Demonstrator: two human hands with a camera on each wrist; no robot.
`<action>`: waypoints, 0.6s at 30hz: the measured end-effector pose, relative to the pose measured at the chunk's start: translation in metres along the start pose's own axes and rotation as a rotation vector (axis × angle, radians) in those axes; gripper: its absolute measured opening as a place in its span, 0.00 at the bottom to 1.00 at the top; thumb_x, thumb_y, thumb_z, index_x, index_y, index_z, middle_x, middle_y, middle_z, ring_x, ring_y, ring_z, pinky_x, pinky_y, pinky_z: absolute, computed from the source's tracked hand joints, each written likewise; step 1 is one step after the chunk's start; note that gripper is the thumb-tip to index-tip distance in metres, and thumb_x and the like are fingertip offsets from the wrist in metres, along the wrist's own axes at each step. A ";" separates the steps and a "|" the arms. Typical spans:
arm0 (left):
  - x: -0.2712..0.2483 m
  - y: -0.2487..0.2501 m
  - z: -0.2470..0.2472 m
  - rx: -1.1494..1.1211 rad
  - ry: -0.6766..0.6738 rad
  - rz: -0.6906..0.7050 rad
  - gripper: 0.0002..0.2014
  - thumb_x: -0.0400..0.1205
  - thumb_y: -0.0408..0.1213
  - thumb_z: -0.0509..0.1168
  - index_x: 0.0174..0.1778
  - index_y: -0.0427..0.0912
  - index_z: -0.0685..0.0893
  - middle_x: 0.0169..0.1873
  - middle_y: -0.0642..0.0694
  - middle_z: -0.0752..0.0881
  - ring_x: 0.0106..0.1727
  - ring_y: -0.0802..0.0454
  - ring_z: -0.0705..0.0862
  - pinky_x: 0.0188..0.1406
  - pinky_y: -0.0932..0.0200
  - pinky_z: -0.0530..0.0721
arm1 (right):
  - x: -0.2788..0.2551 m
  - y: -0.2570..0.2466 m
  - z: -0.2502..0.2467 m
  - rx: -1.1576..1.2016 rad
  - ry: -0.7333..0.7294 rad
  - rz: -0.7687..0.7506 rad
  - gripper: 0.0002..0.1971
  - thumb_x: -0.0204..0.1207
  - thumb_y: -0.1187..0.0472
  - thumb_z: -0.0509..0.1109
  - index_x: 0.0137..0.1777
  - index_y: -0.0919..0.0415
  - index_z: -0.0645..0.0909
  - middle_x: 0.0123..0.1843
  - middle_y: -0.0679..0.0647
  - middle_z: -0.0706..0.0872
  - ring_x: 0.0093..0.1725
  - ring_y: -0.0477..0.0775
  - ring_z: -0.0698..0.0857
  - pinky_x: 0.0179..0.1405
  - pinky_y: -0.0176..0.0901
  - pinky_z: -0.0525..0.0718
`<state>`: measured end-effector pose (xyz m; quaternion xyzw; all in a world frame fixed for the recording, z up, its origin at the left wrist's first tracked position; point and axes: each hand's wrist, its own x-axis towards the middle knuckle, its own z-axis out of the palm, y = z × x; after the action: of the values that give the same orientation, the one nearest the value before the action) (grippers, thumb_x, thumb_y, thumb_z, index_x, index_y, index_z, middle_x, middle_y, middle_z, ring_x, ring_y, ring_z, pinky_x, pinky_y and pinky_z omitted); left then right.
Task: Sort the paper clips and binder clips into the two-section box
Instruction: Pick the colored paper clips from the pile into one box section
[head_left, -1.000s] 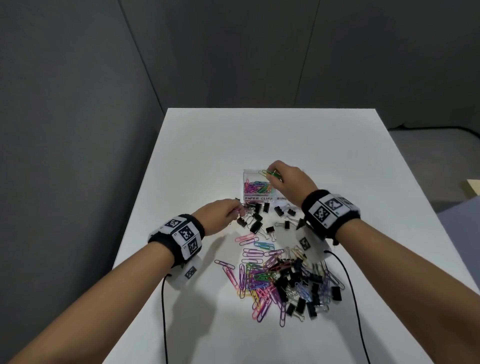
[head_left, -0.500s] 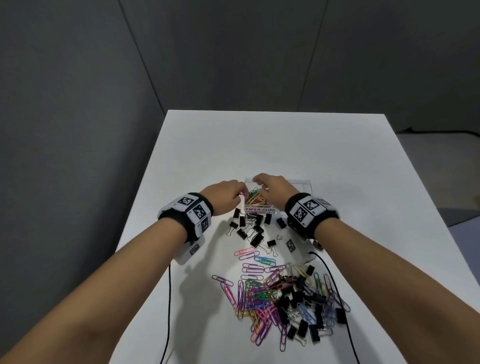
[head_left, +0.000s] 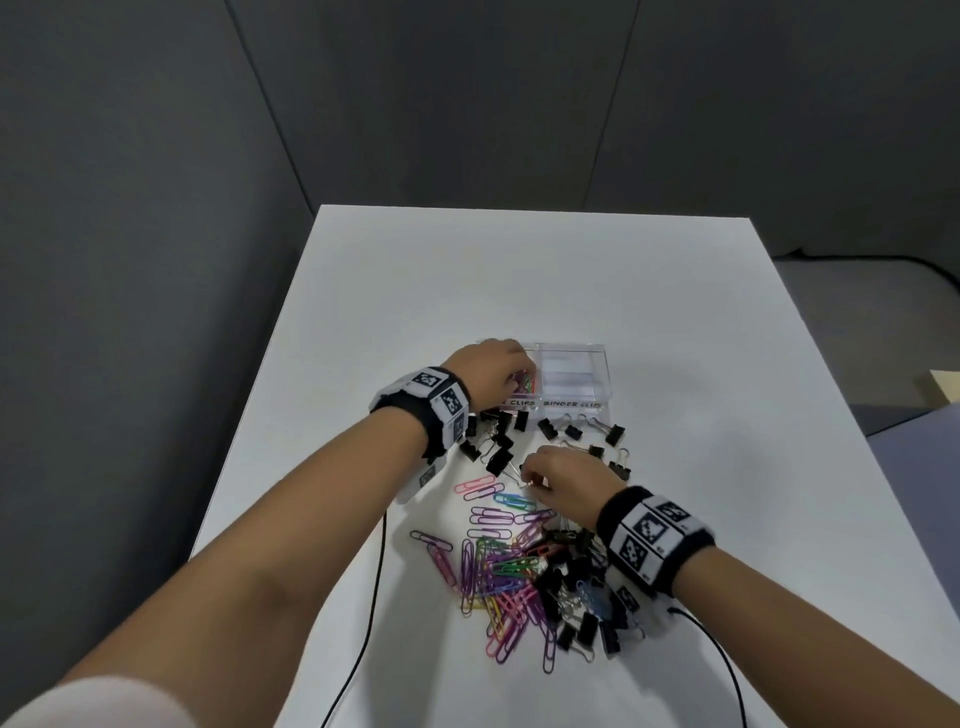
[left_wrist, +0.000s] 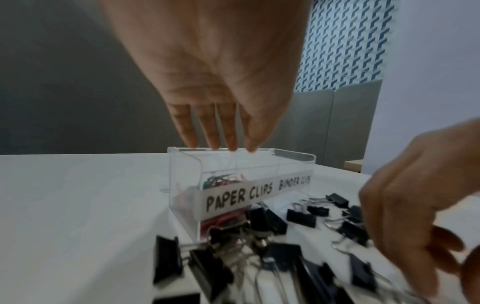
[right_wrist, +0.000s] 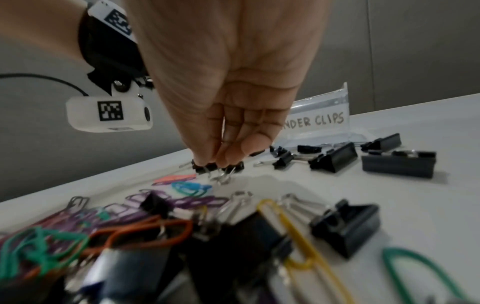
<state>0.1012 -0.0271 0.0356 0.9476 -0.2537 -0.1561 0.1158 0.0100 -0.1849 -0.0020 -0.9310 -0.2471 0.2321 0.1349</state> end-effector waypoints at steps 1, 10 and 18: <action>-0.011 0.003 0.000 -0.009 0.061 0.012 0.16 0.82 0.33 0.57 0.64 0.43 0.81 0.64 0.45 0.80 0.64 0.44 0.78 0.60 0.51 0.78 | -0.001 -0.003 0.003 -0.015 -0.003 -0.010 0.11 0.80 0.61 0.61 0.58 0.64 0.80 0.57 0.59 0.83 0.56 0.59 0.81 0.49 0.47 0.77; -0.102 0.005 0.065 0.049 -0.186 0.149 0.31 0.80 0.50 0.62 0.79 0.45 0.65 0.78 0.44 0.67 0.77 0.47 0.68 0.75 0.54 0.69 | -0.013 -0.021 0.025 -0.225 -0.013 -0.040 0.19 0.79 0.63 0.59 0.69 0.64 0.74 0.66 0.62 0.76 0.65 0.63 0.75 0.59 0.54 0.76; -0.115 0.007 0.098 0.097 -0.147 0.152 0.28 0.83 0.48 0.61 0.77 0.41 0.67 0.82 0.40 0.58 0.78 0.43 0.67 0.76 0.52 0.69 | -0.031 -0.018 0.028 -0.287 -0.047 -0.061 0.20 0.79 0.60 0.61 0.71 0.61 0.73 0.69 0.59 0.74 0.65 0.60 0.75 0.60 0.52 0.76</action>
<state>-0.0312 0.0124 -0.0261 0.9160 -0.3400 -0.2037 0.0624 -0.0343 -0.1823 -0.0081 -0.9272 -0.3089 0.2118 0.0015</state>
